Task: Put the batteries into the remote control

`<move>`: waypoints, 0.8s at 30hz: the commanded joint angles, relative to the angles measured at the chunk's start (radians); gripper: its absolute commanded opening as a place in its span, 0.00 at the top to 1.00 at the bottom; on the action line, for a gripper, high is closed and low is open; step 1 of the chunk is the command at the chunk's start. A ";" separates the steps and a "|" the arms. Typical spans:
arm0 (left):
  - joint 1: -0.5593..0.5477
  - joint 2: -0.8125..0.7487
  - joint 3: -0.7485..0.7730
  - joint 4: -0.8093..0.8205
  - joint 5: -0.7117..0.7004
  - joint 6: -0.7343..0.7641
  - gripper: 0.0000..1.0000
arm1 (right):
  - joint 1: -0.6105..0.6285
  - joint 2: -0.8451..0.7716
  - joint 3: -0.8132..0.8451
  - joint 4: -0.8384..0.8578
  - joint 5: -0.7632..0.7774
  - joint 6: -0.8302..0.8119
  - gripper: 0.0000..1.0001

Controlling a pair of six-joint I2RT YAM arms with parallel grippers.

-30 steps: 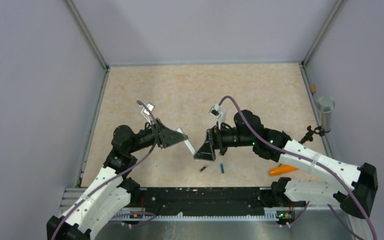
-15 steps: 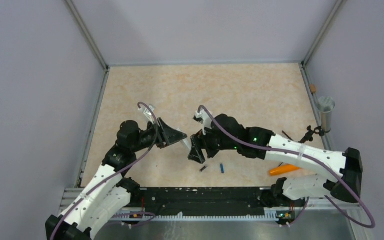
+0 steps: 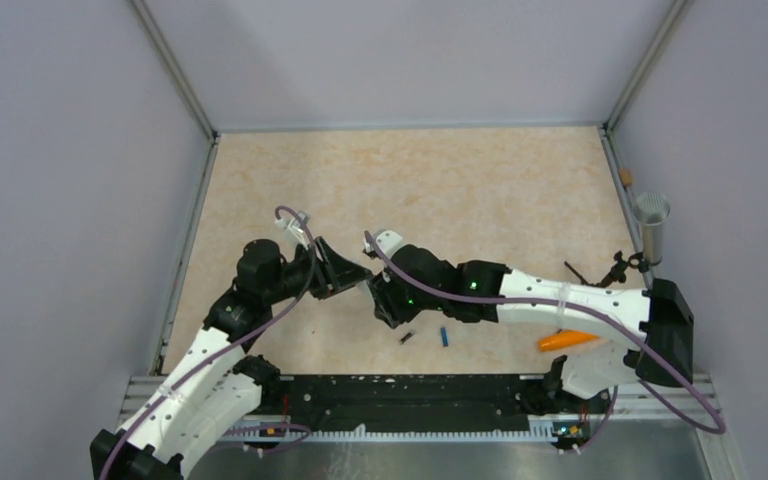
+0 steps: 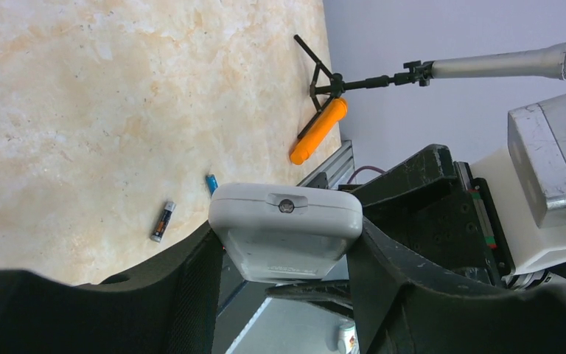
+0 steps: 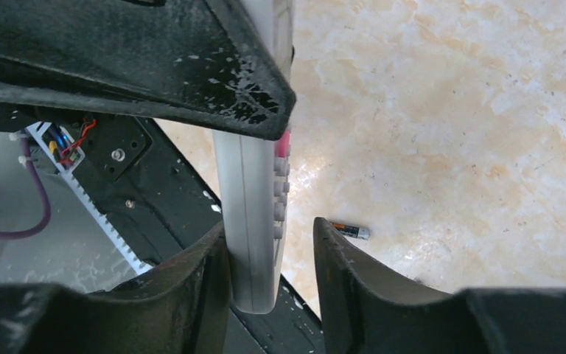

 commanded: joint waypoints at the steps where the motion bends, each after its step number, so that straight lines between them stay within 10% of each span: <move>1: 0.004 -0.001 0.038 0.016 -0.003 0.007 1.00 | 0.015 0.001 0.053 0.002 0.066 0.005 0.62; 6: 0.005 0.007 0.037 0.015 -0.005 -0.002 1.00 | 0.016 -0.001 0.056 0.000 0.065 0.009 1.00; 8: 0.005 0.010 0.033 0.017 -0.008 -0.005 1.00 | 0.018 -0.005 0.055 -0.002 0.063 0.010 1.00; 24: 0.008 -0.002 0.026 0.074 0.055 0.038 0.08 | 0.020 -0.092 0.025 -0.079 0.064 0.009 1.00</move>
